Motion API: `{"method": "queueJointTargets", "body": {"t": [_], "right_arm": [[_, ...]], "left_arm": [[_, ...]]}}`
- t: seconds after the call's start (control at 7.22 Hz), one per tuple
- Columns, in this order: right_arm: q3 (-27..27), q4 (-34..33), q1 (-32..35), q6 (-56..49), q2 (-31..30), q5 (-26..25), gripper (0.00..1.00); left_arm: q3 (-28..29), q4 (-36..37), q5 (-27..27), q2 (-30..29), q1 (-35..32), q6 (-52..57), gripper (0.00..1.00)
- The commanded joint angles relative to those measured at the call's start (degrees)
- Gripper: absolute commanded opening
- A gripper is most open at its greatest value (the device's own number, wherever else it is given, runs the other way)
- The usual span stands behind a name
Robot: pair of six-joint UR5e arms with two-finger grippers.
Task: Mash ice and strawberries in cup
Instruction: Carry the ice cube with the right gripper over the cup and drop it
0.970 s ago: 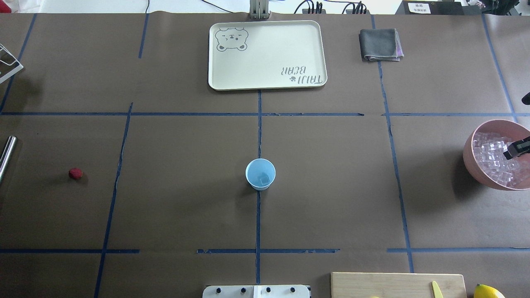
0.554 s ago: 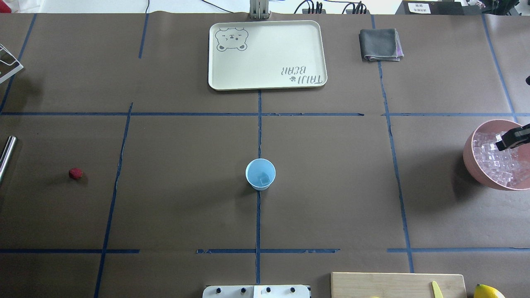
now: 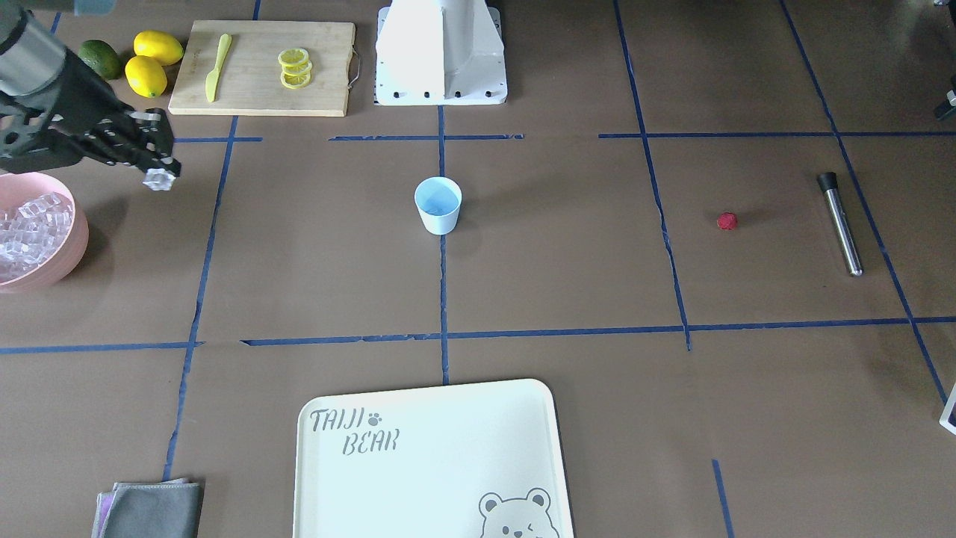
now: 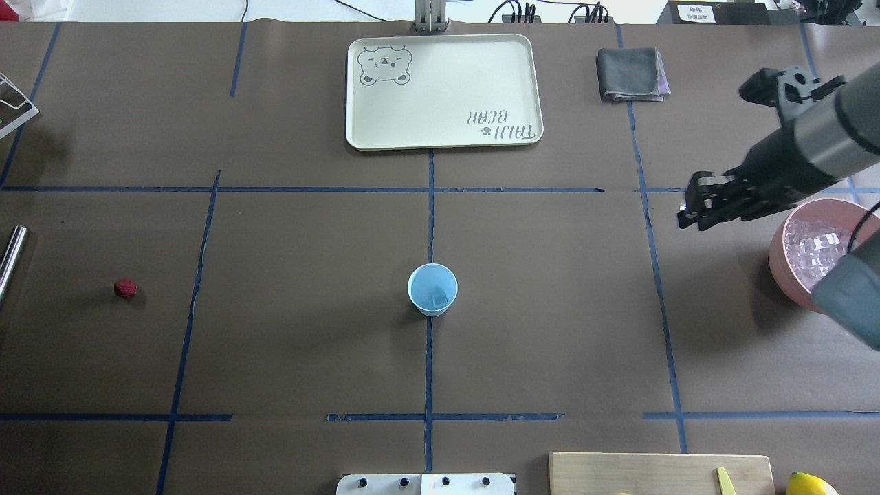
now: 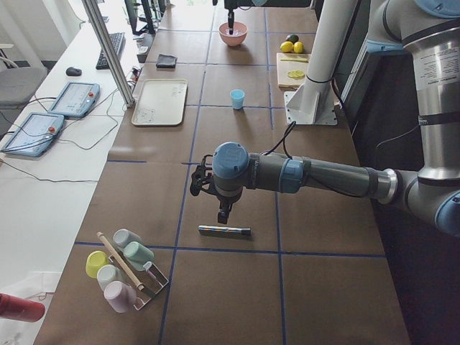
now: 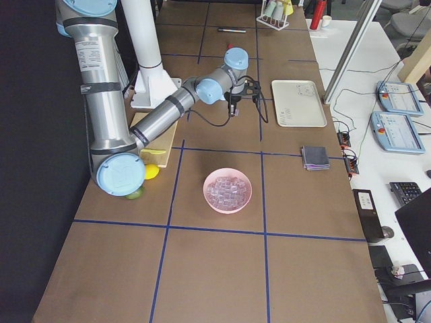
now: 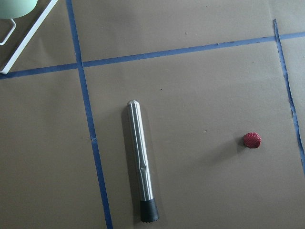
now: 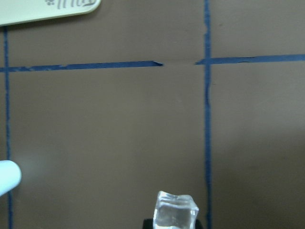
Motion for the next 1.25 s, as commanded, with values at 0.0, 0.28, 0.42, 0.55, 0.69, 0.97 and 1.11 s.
{"method": "queueJointTargets", "body": {"t": [0.0, 0.28, 0.42, 0.55, 0.69, 0.97, 1.11], "right_arm": [[-2.3, -0.1, -12.4, 16.6, 11.2, -9.2, 0.00], [-9.6, 0.3, -20.5, 24.8, 20.5, -16.0, 0.00], [-13.5, 0.6, -23.2, 26.5, 23.9, -18.5, 0.00], [-17.6, 1.0, -24.9, 26.9, 27.2, -20.8, 0.00], [-21.4, 4.0, -25.8, 27.7, 28.7, -21.4, 0.00], [-23.8, 7.4, -26.1, 28.4, 28.7, -21.4, 0.02], [-23.9, 7.4, -26.1, 28.3, 28.6, -21.4, 0.12]], "left_arm": [[0.3, 0.0, 0.0, 0.0, 0.0, 0.0, 1.00], [0.3, 0.0, 0.0, 0.0, 0.0, 0.0, 1.00], [0.2, 0.0, -0.1, 0.0, 0.0, 0.0, 1.00], [0.1, 0.0, -0.1, 0.0, 0.0, 0.0, 1.00], [-0.1, 0.0, -0.1, 0.0, 0.0, 0.0, 1.00], [-0.3, 0.0, -0.1, 0.0, 0.0, 0.0, 1.00], [-0.3, 0.1, 0.0, 0.0, 0.0, 0.0, 1.00]]}}
